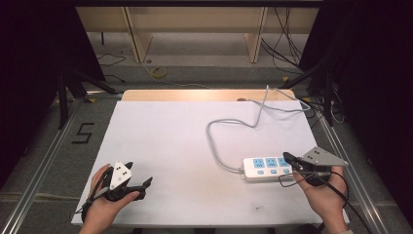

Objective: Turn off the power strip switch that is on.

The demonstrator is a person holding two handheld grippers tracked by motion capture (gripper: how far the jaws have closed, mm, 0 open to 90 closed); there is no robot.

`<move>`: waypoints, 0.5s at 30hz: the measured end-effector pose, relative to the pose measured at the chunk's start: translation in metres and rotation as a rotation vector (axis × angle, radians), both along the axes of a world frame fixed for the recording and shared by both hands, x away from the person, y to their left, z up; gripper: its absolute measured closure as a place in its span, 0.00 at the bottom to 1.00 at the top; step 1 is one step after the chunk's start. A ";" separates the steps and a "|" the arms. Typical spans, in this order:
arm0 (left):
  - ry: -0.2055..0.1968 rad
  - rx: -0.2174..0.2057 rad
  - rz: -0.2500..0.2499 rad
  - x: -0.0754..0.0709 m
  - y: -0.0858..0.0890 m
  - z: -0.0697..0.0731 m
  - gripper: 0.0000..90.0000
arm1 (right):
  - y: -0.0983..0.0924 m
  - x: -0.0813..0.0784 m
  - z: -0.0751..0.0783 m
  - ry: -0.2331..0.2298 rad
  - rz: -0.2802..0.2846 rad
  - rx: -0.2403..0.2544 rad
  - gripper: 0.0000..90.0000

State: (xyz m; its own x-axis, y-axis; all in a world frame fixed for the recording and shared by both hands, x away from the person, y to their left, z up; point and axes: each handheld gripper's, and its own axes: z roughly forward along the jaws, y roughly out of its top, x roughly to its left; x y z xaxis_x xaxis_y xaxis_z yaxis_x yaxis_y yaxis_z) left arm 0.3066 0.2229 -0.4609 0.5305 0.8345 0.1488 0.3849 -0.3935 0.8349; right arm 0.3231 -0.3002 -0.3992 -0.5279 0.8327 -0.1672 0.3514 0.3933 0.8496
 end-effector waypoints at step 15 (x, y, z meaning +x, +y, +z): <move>0.001 0.000 -0.002 0.000 -0.001 0.000 0.19 | 0.007 0.009 0.004 0.029 0.017 -0.017 1.00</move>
State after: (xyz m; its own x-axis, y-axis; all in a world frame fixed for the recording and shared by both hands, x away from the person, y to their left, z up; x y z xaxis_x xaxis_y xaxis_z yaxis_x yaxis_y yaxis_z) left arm 0.3063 0.2218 -0.4612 0.5328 0.8332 0.1483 0.3848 -0.3946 0.8344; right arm 0.3317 -0.2930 -0.3950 -0.5467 0.8208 -0.1654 0.3688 0.4133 0.8326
